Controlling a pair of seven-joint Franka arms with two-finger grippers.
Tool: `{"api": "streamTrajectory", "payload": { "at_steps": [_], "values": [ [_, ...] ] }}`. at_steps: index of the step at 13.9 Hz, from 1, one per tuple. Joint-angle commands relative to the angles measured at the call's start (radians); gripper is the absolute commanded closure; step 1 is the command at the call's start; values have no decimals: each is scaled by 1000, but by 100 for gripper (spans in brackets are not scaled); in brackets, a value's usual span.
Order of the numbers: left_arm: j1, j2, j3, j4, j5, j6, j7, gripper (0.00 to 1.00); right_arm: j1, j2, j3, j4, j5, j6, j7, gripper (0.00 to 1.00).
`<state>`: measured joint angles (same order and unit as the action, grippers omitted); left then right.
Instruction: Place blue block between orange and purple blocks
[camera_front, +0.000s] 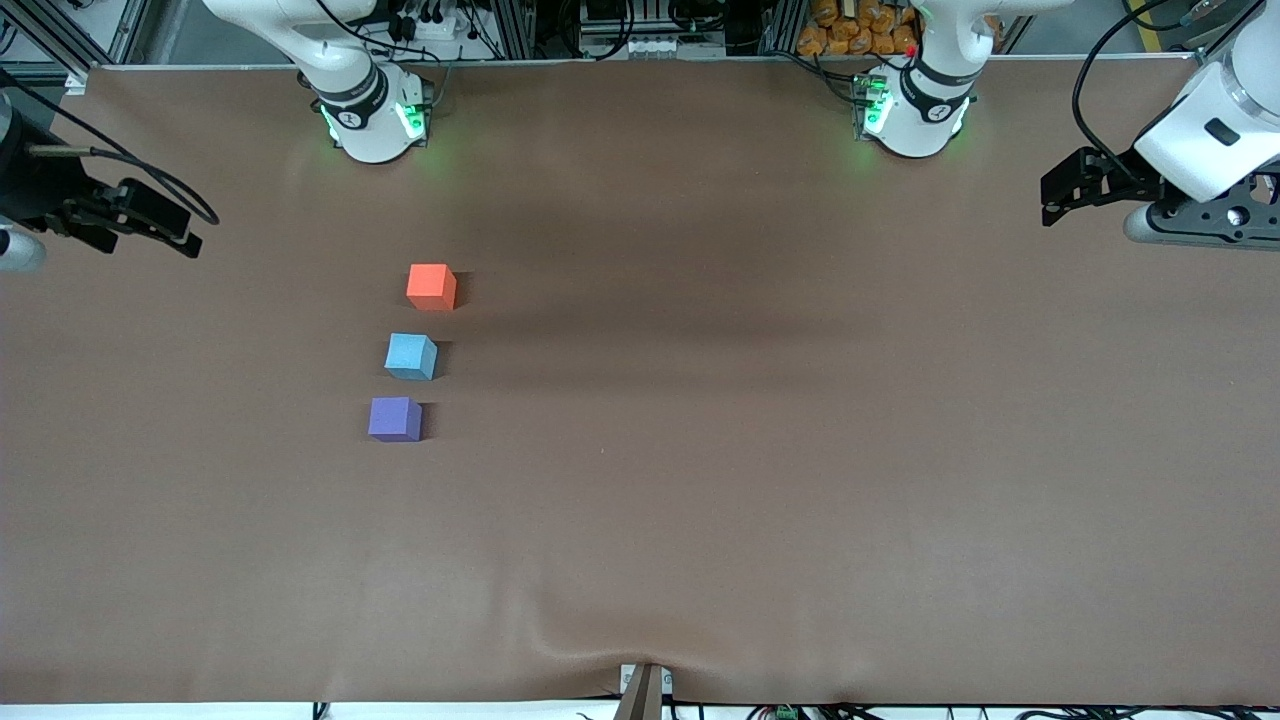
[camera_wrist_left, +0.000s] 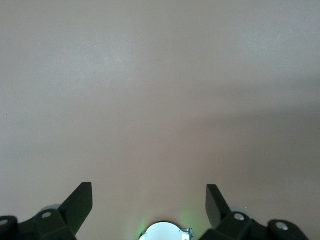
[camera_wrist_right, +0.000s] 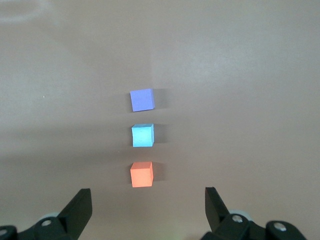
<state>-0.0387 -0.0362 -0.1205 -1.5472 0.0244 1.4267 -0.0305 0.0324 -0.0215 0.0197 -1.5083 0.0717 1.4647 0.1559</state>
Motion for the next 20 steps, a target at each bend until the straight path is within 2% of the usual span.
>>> {"api": "streamTrajectory", "payload": {
  "at_steps": [1,3,4,6,20],
  "values": [
    [2,5,-7,18,22,-20,1,0,-31,-15,25,-6,-21,19,-77,0],
    [2,5,-7,18,23,-20,1,0,-32,5,22,65,-62,-18,-272,0],
    [3,5,-7,18,22,-20,4,0,-31,5,22,63,-73,-26,-294,0],
    [3,7,-7,18,22,-19,4,0,-32,2,20,62,-75,-62,-294,0],
    [13,9,-5,18,6,-3,7,0,-60,2,17,57,-58,-69,-294,0]
  ]
}}
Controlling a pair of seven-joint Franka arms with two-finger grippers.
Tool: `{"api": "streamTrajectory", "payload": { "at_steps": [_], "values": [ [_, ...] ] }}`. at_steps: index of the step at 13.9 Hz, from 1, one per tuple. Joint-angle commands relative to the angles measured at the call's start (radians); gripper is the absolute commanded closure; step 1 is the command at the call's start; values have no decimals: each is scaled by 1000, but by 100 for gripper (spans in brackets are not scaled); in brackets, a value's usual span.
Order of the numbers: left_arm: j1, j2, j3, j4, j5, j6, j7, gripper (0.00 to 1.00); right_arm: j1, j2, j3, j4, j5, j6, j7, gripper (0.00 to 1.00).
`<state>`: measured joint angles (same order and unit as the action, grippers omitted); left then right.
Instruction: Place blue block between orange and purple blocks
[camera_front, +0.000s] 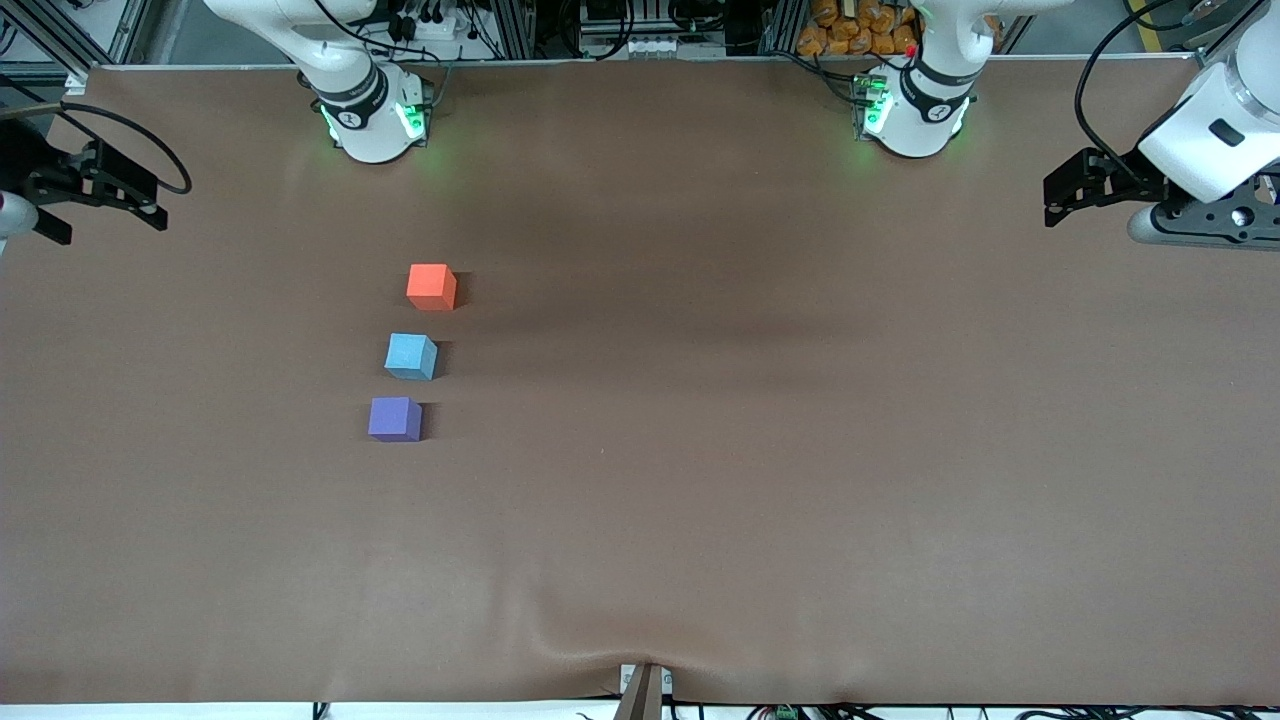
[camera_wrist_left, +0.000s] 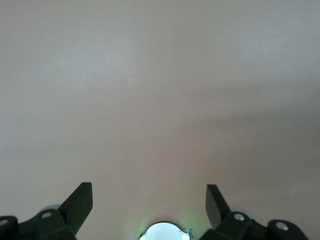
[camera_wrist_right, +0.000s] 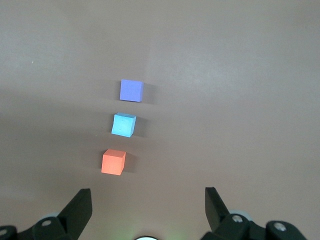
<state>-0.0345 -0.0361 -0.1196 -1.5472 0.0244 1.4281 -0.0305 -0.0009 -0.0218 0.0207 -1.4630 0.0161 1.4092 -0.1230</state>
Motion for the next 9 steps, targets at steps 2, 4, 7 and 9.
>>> {"api": "streamTrajectory", "payload": {
  "at_steps": [2,4,7,9],
  "values": [
    [8,8,-6,18,6,-5,7,0,-25,2,16,12,-2,-13,-15,0],
    [7,8,-6,18,6,-6,4,0,-25,2,16,12,-2,-13,-14,0],
    [7,8,-6,16,6,-6,0,0,-24,2,16,10,-1,-15,-15,0],
    [5,8,-6,16,8,-8,-2,0,-25,2,16,10,-2,-15,-15,0]
  ]
}}
